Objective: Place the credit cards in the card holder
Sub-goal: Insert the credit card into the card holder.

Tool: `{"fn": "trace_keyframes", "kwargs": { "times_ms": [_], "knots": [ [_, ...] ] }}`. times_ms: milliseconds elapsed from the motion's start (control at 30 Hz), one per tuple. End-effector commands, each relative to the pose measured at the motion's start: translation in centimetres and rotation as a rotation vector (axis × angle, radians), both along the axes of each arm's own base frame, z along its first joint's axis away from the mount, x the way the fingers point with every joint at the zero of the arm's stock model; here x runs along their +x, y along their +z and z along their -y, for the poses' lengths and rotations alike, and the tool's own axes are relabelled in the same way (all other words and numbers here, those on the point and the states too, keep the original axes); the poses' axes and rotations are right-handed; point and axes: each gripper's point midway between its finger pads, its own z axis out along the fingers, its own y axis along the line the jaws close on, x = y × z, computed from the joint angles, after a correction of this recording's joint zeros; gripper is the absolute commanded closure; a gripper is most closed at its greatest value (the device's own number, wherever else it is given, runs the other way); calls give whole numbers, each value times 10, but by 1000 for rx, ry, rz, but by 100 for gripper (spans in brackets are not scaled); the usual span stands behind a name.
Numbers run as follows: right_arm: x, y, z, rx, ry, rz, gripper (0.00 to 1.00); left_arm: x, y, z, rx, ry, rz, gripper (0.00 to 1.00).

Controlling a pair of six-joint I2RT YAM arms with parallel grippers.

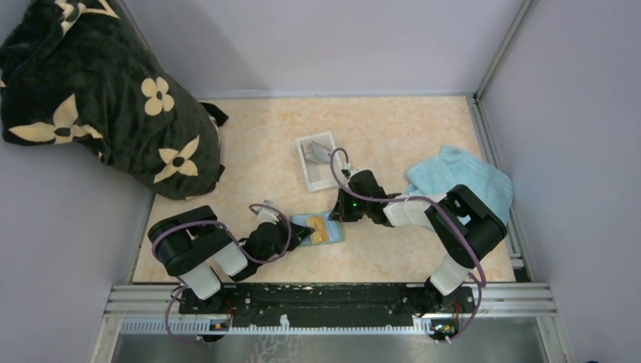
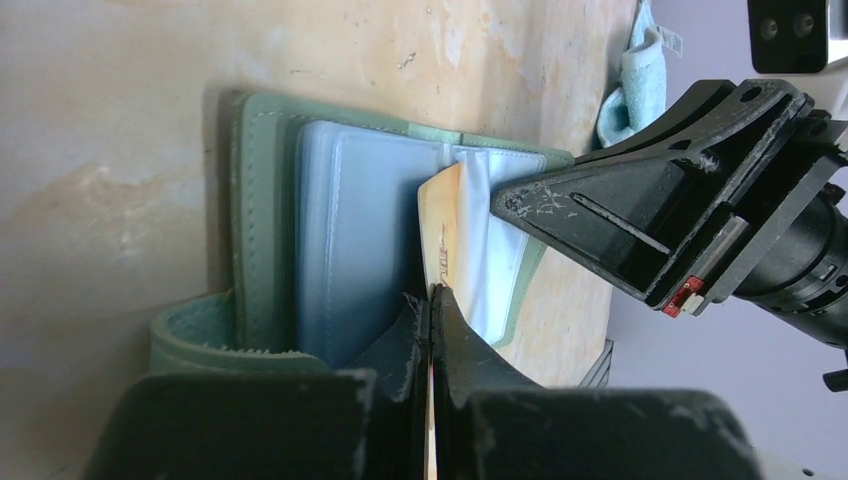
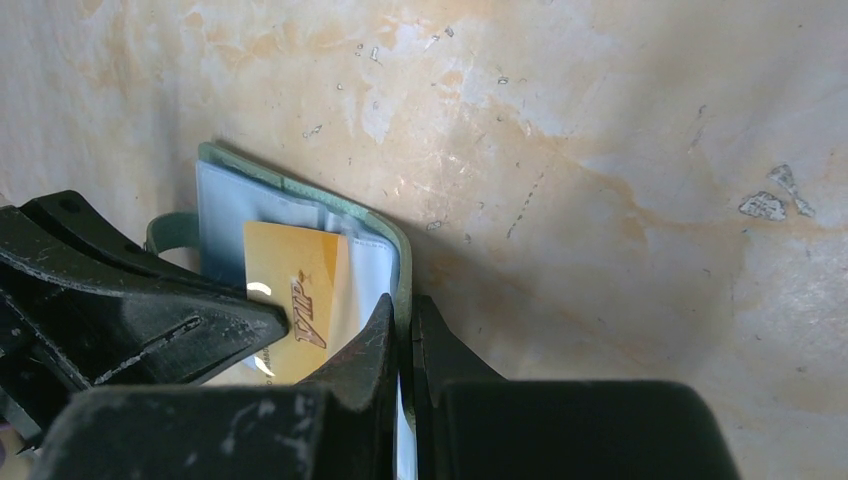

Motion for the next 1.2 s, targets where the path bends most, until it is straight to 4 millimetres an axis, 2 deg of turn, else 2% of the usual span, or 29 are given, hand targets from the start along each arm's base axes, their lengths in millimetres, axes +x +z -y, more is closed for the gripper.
{"fn": "trace_keyframes", "kwargs": {
  "times_ms": [0, 200, 400, 567, 600, 767, 933, 1167],
  "knots": [
    [-33, -59, 59, -278, -60, -129, 100, -33, -44, -1, 168, -155, -106, 100],
    [-34, -59, 60, -279, -57, -129, 99, -33, -45, 6, 144, -167, -114, 100],
    [-38, -62, 65, -294, -54, -135, 98, -29, -48, 3, 142, -131, -121, 100],
    [-39, -65, 79, -360, -74, -128, 78, -28, -53, -4, 158, -92, -142, 100],
    [-36, -56, 78, -351, -79, -103, 75, -28, -54, -6, 164, -84, -148, 100],
    [-30, -45, 83, -370, -97, -67, 62, -28, -59, -13, 196, -61, -164, 100],
    [-27, -41, 91, -409, -117, -50, 60, -27, -61, -14, 217, -57, -168, 100],
    [-34, -44, 100, -428, -137, -57, 62, -26, -61, -15, 251, -63, -161, 100]
  ]
}}
